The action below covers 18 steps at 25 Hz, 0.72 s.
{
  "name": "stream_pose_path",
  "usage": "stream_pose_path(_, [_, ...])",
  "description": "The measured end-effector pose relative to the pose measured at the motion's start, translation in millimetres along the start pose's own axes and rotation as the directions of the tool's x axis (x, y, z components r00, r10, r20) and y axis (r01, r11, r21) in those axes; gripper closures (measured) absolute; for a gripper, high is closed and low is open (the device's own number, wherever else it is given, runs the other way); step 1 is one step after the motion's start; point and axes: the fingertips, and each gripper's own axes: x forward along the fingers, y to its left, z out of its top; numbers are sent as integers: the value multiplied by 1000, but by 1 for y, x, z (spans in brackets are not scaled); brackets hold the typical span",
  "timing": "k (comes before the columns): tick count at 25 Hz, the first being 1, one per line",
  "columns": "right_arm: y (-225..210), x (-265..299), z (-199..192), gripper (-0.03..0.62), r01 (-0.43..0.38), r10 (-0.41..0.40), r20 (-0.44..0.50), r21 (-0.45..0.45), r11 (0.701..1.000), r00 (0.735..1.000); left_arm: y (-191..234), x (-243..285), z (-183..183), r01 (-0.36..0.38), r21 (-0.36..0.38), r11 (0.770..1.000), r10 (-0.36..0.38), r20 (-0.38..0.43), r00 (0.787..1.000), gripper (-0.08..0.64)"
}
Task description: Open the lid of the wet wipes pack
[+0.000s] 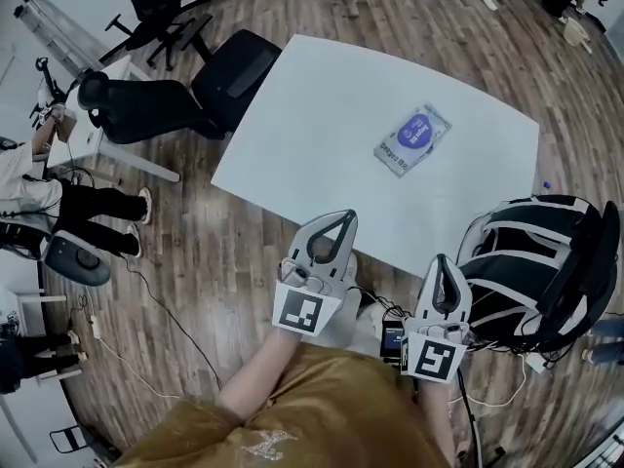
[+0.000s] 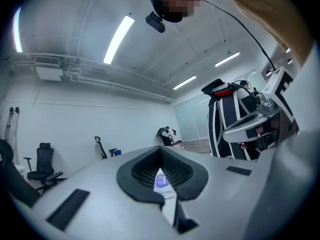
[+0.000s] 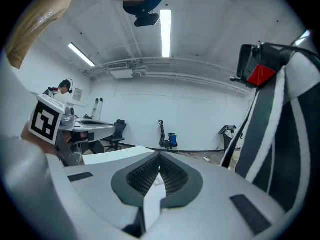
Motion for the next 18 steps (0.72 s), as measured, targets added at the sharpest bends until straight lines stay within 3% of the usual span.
stream_pose_path(10, [-9, 60, 0, 584, 46, -47, -20, -23, 999, 999, 33, 67, -24, 32, -39, 999, -32, 1, 1000, 558])
stream_pose_path(14, [-13, 81, -2, 584, 67, -67, -38, -6, 998, 997, 49, 86, -54, -32, -188, 982, 16, -87, 996, 558])
stream_pose_path(18, [-20, 99, -10, 583, 82, -82, -47, -15, 997, 996, 57, 104, -78, -74, -239, 968, 41, -140, 989, 558])
